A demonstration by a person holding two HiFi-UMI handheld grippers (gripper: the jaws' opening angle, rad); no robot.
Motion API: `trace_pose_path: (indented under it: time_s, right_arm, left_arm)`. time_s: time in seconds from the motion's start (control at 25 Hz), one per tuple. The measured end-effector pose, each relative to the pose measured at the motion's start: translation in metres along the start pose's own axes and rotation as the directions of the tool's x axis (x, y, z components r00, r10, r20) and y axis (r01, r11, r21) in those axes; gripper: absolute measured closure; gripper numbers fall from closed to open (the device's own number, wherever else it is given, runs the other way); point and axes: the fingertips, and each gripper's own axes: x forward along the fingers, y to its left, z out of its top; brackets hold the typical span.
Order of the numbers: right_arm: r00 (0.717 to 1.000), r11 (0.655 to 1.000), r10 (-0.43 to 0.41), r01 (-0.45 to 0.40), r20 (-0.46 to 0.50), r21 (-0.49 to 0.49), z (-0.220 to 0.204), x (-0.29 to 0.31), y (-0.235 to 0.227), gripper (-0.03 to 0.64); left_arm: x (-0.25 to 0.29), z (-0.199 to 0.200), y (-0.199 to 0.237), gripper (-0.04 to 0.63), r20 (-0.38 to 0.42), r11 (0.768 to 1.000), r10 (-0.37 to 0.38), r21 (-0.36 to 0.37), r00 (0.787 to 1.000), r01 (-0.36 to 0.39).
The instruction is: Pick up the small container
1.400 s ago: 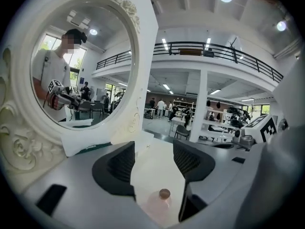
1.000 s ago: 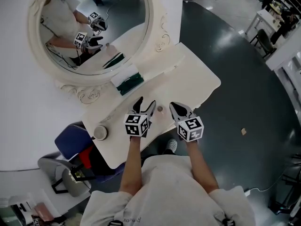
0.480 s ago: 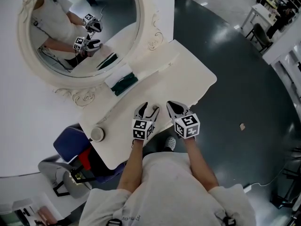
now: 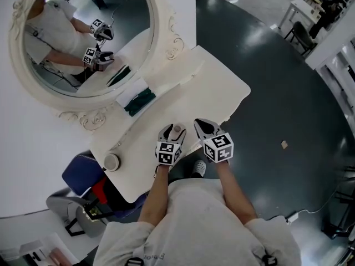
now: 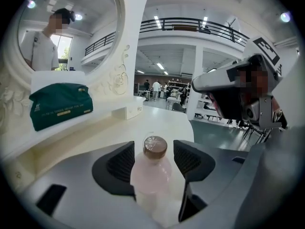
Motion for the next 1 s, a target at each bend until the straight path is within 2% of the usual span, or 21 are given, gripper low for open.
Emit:
trace_pose_path:
  time_s: [0.44,0.68,0.88,1.0]
  right_arm:
    - [1.0,0.999,-0.028,0.029,-0.013,0.029,-0.007,-0.007,-0.02,0.6]
    - [0.999,0.999,-0.033,0.033,-0.021,0.012,-0.008,-0.007,-0.021,0.6]
    - [0.999,0.999,-0.048,0.048,-0.023,0.014,-0.01,-0.012,-0.025,0.6]
    - [0.998,0.998,-0.057,0.057,-0.024,0.013,-0.009,-0.014,-0.027,0.6]
  left_arm:
    - [0.008,-0.012,-0.001,0.357,-0.032,1.0,0.022,-0.001,0.999,-0.022]
    - [0.011,-0.012,0.003,0.377,-0.04,0.998,0.056,0.008,0.998,-0.056]
    - [0.013,-0.011,0.004,0.38,-0.026,0.997,0.072,0.005,0.997,-0.072]
    - [0.014,-0.007,0.004,0.405,-0.016,0.995,0.093,0.019,0.995,-0.093]
